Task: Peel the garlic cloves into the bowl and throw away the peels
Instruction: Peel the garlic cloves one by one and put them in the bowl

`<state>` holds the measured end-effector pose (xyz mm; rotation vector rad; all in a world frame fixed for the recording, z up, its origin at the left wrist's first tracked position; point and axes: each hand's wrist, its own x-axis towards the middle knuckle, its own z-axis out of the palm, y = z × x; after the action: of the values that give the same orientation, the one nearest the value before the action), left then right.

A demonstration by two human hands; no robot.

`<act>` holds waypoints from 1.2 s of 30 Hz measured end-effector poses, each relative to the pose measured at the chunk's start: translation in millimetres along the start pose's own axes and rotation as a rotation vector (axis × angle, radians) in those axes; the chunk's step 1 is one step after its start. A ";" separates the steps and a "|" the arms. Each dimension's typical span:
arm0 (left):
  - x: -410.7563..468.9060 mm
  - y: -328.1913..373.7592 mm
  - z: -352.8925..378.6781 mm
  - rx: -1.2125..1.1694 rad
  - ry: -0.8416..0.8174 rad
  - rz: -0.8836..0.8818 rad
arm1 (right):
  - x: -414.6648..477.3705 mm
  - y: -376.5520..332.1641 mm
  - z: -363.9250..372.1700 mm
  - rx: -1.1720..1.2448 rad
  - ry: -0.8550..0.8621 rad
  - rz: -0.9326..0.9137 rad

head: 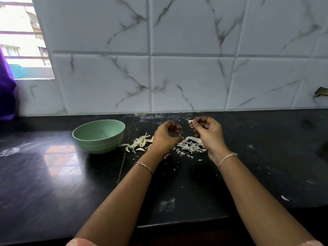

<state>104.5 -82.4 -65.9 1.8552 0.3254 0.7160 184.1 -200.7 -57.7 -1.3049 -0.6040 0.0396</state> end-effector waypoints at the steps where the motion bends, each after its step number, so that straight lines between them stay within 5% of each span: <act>1: -0.2 -0.3 2.0 -0.038 -0.005 0.008 | 0.5 0.7 0.1 -0.010 -0.004 -0.009; 8: -5.6 8.2 11.9 -0.333 -0.071 -0.043 | 1.4 4.5 5.0 -0.114 -0.029 -0.065; 21: -1.5 0.0 4.7 -0.197 0.042 -0.045 | -0.2 -4.0 0.7 0.144 -0.075 0.180; 28: -4.7 1.2 -0.2 -0.299 0.026 -0.119 | -5.0 -7.2 2.5 0.060 -0.062 0.123; 36: -13.0 6.3 0.2 0.349 0.234 0.334 | -7.8 -6.4 3.2 -0.054 -0.091 0.191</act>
<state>93.7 -92.0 -64.3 2.1876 0.3076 1.1701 174.2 -202.5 -54.6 -1.4158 -0.5594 0.2420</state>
